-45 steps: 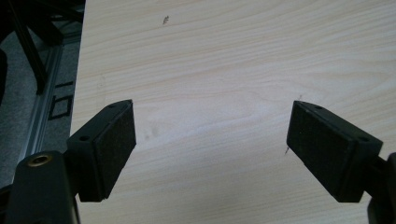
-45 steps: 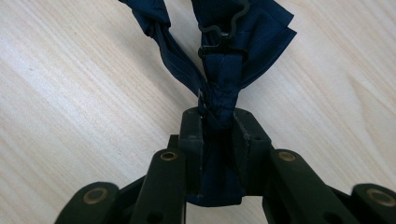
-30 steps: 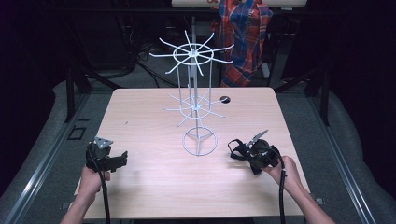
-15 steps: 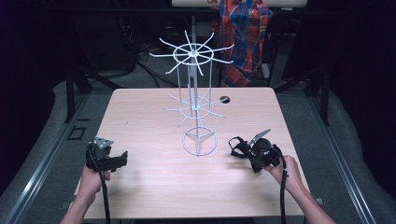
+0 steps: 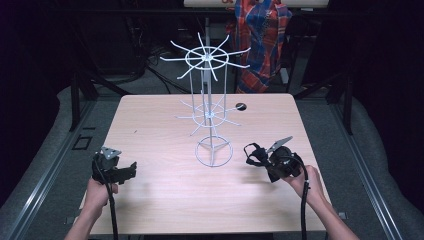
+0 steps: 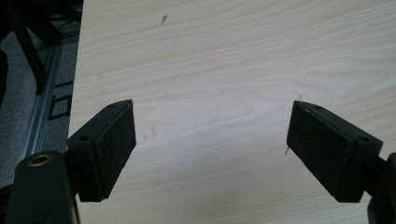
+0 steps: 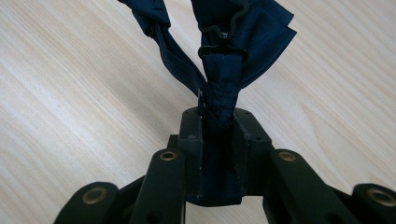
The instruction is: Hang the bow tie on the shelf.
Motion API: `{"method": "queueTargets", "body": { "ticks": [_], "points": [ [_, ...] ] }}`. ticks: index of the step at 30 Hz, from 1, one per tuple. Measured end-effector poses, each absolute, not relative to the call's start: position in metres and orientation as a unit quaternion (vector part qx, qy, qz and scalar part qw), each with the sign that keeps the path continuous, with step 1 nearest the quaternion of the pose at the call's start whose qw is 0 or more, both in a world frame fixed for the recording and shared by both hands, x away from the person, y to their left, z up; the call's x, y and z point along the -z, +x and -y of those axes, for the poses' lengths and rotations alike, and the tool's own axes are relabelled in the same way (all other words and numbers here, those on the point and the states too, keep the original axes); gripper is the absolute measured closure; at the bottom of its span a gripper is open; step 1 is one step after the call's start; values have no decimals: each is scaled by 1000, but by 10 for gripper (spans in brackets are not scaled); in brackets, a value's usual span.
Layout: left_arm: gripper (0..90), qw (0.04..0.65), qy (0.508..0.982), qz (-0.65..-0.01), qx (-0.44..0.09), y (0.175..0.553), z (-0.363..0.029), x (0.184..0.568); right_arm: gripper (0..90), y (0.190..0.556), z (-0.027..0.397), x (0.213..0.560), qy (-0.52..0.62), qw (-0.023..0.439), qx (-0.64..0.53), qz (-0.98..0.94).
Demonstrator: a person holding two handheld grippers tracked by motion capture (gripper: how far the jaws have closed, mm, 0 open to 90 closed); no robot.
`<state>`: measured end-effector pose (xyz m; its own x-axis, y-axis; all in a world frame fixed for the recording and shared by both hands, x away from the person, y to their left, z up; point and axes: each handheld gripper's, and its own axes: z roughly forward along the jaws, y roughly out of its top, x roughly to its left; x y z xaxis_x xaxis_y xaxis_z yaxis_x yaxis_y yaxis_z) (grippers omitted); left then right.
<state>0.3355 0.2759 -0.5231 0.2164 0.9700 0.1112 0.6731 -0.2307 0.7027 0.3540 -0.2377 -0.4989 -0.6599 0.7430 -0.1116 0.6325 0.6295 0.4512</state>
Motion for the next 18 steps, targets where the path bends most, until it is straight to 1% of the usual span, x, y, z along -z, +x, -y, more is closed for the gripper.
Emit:
{"method": "queueTargets", "body": {
  "ticks": [18],
  "points": [
    [160,267,734,-557,-282,336,-272,522,751,350,240,492,382,158,-201,-888]
  ]
}}
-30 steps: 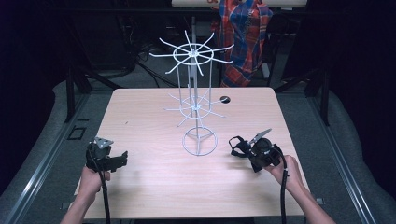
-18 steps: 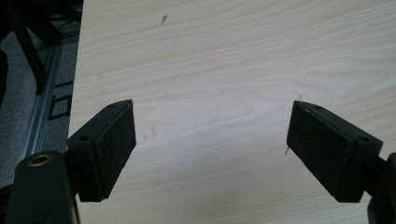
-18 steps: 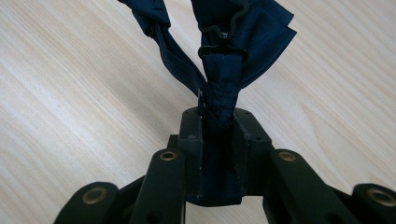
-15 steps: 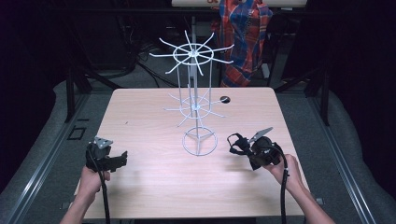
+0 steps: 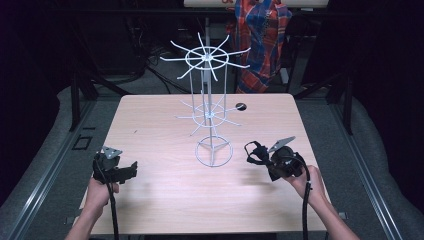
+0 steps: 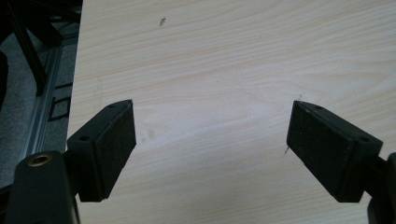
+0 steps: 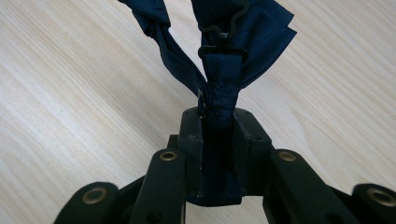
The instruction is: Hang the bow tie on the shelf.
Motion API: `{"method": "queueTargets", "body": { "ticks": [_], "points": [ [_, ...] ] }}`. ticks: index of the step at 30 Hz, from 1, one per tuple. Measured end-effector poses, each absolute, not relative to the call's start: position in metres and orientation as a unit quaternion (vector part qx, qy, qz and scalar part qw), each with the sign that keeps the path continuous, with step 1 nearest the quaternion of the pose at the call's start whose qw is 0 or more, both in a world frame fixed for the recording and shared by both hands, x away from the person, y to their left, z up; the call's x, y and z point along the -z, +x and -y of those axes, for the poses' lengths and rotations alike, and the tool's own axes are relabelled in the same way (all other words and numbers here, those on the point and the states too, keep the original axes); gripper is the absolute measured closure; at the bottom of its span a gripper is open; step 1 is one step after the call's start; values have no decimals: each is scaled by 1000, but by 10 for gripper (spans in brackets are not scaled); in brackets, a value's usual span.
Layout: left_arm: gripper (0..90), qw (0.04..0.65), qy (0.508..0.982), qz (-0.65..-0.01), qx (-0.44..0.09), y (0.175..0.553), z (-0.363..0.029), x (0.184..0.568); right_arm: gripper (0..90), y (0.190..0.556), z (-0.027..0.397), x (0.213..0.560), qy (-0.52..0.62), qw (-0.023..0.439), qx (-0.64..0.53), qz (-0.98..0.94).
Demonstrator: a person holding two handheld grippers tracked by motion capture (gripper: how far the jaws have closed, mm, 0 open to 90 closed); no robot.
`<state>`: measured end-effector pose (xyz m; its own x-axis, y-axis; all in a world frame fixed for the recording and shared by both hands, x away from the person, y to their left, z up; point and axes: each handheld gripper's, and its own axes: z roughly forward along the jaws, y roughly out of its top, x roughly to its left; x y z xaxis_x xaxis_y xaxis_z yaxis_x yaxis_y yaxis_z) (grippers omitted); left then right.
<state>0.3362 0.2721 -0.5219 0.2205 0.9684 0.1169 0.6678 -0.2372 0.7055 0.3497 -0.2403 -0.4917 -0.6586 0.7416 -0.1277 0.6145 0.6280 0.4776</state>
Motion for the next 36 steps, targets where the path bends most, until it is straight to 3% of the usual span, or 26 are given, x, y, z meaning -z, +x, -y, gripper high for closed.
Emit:
{"method": "queueTargets", "body": {
  "ticks": [36],
  "points": [
    [160,265,737,-554,-281,339,-271,524,751,349,223,462,368,189,-254,-874]
  ]
}}
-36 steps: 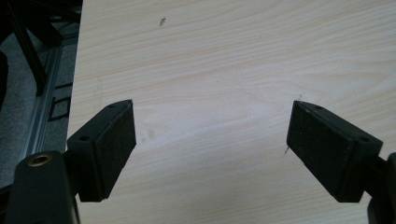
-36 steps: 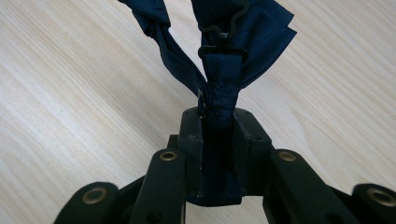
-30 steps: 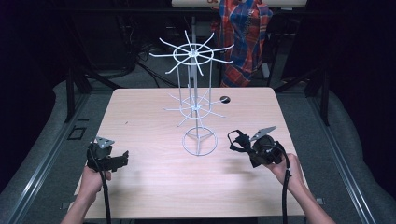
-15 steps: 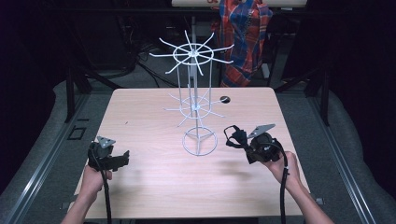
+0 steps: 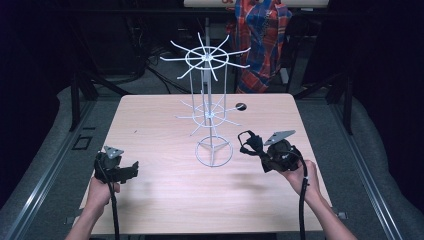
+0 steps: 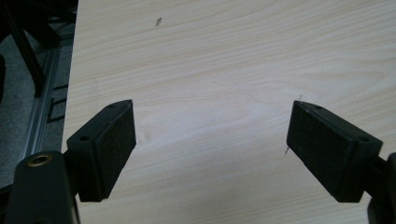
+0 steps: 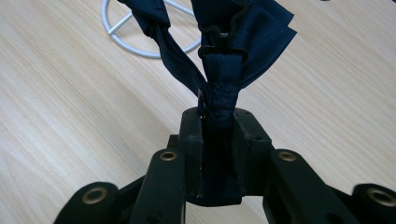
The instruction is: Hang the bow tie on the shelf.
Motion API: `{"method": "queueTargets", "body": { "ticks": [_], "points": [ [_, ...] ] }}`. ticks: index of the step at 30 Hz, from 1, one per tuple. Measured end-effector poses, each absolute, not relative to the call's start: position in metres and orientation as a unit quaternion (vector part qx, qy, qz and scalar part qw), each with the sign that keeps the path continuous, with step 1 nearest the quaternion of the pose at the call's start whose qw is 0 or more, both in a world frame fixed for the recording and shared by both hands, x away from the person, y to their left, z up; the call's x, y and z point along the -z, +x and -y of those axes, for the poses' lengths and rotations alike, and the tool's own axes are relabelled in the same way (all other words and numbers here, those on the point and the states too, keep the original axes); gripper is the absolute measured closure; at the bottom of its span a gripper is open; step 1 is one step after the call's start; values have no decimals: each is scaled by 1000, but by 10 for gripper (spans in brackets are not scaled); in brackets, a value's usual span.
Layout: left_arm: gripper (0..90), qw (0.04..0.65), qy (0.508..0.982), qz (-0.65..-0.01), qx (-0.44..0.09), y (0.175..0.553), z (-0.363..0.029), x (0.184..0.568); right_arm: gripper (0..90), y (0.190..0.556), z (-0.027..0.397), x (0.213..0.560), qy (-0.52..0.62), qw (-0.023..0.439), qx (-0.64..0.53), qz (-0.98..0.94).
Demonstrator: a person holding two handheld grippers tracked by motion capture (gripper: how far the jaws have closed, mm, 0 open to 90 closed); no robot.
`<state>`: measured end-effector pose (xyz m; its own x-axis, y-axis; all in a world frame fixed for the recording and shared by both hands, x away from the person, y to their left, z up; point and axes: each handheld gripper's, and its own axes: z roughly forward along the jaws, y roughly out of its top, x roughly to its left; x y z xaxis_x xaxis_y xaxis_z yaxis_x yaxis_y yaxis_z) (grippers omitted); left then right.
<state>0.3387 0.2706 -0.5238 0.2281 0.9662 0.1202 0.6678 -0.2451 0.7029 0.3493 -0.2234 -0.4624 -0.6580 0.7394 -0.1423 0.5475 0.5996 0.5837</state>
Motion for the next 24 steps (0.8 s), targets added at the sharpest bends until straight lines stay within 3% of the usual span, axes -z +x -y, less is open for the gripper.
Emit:
{"method": "queueTargets", "body": {
  "ticks": [24],
  "points": [
    [160,269,735,-555,-281,338,-271,523,751,343,229,444,374,221,-296,-851]
  ]
}}
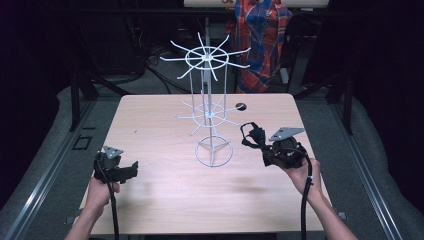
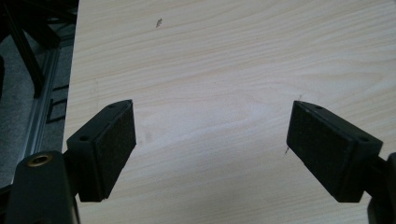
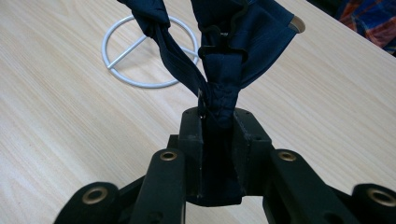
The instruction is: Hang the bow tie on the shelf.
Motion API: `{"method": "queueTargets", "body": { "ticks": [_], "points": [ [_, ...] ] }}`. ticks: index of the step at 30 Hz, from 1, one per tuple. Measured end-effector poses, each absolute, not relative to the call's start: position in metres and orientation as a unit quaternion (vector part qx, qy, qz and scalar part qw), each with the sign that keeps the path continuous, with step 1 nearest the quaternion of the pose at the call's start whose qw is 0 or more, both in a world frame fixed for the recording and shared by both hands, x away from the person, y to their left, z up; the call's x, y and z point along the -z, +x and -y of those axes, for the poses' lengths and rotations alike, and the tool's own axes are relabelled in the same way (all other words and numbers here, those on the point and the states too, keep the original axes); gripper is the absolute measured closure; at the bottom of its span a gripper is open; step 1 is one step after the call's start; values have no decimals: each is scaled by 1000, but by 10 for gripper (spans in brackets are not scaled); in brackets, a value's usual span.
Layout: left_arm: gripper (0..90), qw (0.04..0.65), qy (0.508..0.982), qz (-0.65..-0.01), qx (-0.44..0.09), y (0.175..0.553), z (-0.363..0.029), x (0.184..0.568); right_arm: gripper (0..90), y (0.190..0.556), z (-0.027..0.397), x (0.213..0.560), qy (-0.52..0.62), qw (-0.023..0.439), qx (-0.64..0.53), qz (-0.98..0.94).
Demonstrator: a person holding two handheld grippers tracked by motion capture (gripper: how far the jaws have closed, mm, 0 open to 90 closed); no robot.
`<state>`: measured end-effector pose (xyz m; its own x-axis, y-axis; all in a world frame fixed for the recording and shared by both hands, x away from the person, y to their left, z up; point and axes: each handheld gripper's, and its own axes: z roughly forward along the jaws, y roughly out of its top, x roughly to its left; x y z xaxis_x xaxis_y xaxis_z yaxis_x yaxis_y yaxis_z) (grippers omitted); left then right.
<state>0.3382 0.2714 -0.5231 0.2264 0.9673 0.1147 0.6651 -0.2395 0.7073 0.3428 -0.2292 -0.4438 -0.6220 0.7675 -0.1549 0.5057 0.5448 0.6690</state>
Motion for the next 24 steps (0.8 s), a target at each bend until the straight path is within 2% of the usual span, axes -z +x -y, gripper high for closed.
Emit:
{"method": "queueTargets", "body": {
  "ticks": [24],
  "points": [
    [160,267,738,-553,-278,339,-271,524,751,334,241,420,377,238,-333,-831]
  ]
}}
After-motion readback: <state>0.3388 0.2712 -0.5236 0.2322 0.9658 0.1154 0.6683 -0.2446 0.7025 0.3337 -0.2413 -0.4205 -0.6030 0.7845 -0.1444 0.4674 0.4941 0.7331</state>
